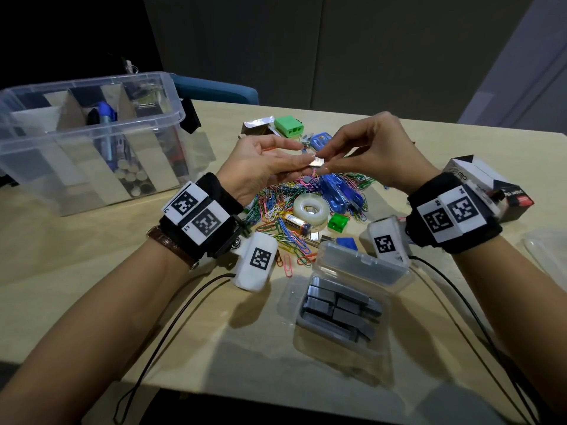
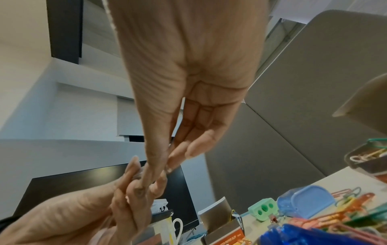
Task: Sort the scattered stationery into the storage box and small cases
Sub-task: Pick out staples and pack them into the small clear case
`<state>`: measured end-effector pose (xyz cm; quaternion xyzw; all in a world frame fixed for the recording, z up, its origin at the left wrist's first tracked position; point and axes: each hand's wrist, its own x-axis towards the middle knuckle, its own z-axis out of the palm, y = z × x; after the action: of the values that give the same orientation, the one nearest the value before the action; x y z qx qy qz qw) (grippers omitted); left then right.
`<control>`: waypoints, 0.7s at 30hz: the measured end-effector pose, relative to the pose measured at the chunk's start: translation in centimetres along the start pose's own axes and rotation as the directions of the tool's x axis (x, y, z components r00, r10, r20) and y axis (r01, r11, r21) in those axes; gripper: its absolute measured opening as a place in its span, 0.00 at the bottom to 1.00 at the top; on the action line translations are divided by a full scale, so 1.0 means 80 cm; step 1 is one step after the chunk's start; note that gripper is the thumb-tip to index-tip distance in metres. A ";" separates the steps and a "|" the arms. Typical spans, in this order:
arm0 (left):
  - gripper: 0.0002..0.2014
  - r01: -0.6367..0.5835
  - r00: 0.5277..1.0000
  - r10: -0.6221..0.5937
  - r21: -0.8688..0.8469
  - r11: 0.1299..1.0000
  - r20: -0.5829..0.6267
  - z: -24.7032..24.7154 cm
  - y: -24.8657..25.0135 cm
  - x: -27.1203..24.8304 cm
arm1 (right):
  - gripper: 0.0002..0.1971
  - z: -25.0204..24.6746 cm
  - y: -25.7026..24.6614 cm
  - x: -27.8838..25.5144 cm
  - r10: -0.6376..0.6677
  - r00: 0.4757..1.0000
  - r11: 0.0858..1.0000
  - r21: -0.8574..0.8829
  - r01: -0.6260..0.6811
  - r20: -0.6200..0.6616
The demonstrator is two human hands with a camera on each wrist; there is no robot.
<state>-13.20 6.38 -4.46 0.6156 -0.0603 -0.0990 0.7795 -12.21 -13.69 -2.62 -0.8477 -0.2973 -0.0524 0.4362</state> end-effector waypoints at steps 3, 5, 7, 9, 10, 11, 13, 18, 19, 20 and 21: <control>0.21 -0.006 1.000 0.006 0.002 1.000 -0.004 -0.001 -0.001 0.001 | 0.11 -0.001 -0.001 0.000 -0.013 1.000 0.999 -0.041 0.012 -0.023; 0.21 -0.009 1.000 0.009 0.002 1.000 -0.011 -0.002 0.000 0.001 | 0.11 -0.001 -0.001 0.001 -0.026 0.999 0.996 -0.086 0.023 -0.044; 0.18 -0.008 1.000 0.008 0.004 1.000 -0.016 -0.002 0.000 0.002 | 0.11 0.000 -0.004 0.001 -0.046 0.998 0.989 -0.142 0.038 -0.050; 0.18 -0.004 1.000 0.004 0.004 1.000 -0.020 -0.002 0.000 0.003 | 0.10 -0.001 -0.007 0.001 -0.077 0.996 0.973 -0.223 0.067 -0.034; 0.19 -0.002 1.000 0.002 0.005 1.000 -0.018 -0.001 -0.001 0.003 | 0.10 -0.002 -0.008 0.001 -0.096 0.995 0.958 -0.272 0.088 -0.016; 0.19 -0.002 1.000 0.002 0.010 1.000 -0.012 -0.001 -0.001 0.002 | 0.10 -0.004 -0.010 0.001 -0.113 0.994 0.943 -0.314 0.109 0.005; 0.18 -0.007 1.000 0.007 0.041 0.999 0.000 -0.001 0.000 0.002 | 0.09 -0.008 -0.012 0.000 -0.132 0.991 0.922 -0.363 0.133 0.027; 0.19 -0.151 0.988 0.141 0.349 0.925 0.055 -0.002 0.010 -0.003 | 0.09 -0.015 -0.015 -0.002 -0.127 0.992 0.915 -0.386 0.117 -0.001; 0.18 -0.204 0.979 0.177 0.429 0.880 0.102 -0.001 0.015 -0.006 | 0.08 -0.017 -0.014 -0.003 -0.124 0.992 0.917 -0.384 0.109 -0.013; 0.19 -0.244 0.968 0.178 0.503 0.829 0.175 0.000 0.021 -0.010 | 0.08 -0.019 -0.014 -0.005 -0.118 0.993 0.919 -0.382 0.098 -0.027; 0.19 -0.272 0.952 0.133 0.561 0.782 0.276 0.001 0.027 -0.014 | 0.09 -0.021 -0.013 -0.006 -0.110 0.993 0.921 -0.380 0.087 -0.040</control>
<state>-14.13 7.06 -2.28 0.8027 -0.2409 -0.0583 0.5424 -12.88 -14.77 -1.01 -0.8977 -0.3105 -0.1561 0.2708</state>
